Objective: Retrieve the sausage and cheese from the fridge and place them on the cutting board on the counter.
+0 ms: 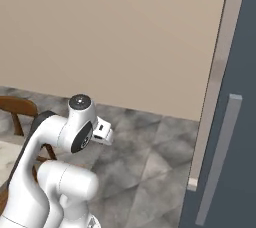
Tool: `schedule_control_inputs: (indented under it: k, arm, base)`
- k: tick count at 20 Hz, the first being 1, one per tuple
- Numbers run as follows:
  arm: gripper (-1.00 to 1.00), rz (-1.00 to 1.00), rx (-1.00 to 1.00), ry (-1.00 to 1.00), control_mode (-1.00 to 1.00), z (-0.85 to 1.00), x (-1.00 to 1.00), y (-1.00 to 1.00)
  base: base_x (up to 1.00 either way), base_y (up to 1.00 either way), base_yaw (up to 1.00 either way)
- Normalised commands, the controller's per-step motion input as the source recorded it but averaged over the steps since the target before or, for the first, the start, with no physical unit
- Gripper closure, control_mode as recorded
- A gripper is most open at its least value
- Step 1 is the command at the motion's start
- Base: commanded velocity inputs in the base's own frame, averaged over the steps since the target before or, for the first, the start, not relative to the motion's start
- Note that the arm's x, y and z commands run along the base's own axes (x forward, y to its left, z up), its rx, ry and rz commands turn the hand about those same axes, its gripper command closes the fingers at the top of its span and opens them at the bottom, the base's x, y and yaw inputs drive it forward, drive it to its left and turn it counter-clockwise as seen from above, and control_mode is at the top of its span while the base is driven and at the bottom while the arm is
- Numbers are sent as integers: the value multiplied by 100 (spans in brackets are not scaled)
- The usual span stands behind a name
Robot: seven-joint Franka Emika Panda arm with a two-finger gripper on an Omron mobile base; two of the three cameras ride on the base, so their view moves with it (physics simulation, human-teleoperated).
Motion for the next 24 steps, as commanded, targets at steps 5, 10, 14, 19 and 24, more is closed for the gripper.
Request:
schedule_control_inputs:
  k: [5,10,14,19,24]
  arm:
    - [-100,0,0,0,100,0,0,0]
    - [-100,0,0,0,100,0,0,0]
    - [-100,0,0,0,100,0,0,0]
    - [-100,0,0,0,100,0,0,0]
    - [-100,0,0,0,100,0,0,0]
  base:
    - [81,-32,0]
    - [77,-22,-5]
    - [58,-2,-35]
    - [50,0,-44]
    - [41,0,-53]
